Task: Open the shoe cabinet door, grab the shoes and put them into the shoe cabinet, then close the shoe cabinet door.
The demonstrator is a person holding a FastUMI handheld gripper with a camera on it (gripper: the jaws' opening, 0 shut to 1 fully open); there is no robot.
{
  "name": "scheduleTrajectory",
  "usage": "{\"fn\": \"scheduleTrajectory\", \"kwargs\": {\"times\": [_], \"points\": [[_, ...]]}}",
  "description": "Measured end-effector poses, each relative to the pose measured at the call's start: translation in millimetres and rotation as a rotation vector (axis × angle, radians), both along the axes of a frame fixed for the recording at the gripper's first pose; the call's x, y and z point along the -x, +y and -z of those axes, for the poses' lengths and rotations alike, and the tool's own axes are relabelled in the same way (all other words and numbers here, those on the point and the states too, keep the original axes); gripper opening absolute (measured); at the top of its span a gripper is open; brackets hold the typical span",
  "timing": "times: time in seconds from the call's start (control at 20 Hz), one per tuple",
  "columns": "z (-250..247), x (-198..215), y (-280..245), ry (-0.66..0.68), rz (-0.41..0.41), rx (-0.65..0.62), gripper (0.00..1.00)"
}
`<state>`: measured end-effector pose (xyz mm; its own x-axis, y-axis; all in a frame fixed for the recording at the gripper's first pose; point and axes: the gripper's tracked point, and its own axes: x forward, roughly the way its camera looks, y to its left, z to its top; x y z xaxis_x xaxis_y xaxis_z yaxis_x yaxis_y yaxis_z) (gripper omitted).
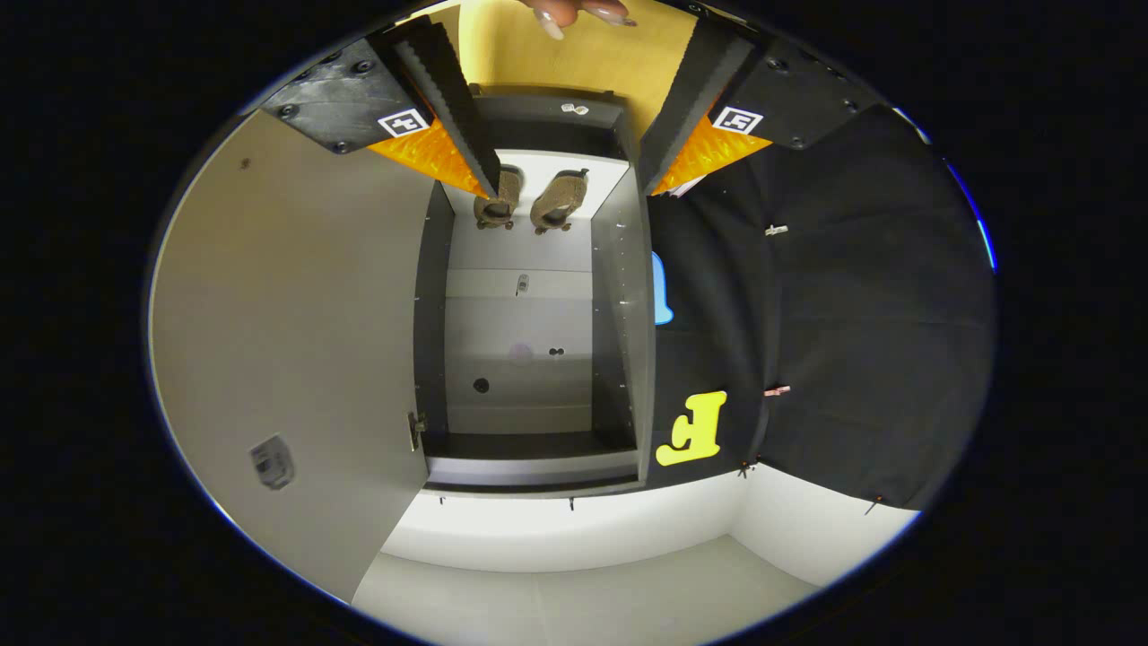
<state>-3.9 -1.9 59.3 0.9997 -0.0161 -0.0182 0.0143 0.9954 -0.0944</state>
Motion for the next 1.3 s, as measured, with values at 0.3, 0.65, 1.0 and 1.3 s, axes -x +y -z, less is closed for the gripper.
{"fn": "scheduleTrajectory", "kwargs": {"times": [0.3, 0.65, 1.0, 1.3], "points": [[-11.5, 82.6, -32.8, -0.032, -0.016, 0.023, 0.98], [-23.3, 136.2, -118.1, -0.052, 0.068, 0.0, 0.98], [-33.8, 143.2, -200.6, -0.096, 0.147, 0.074, 0.98], [-12.1, 103.5, -238.8, -0.021, 0.127, 0.043, 0.99]]}}
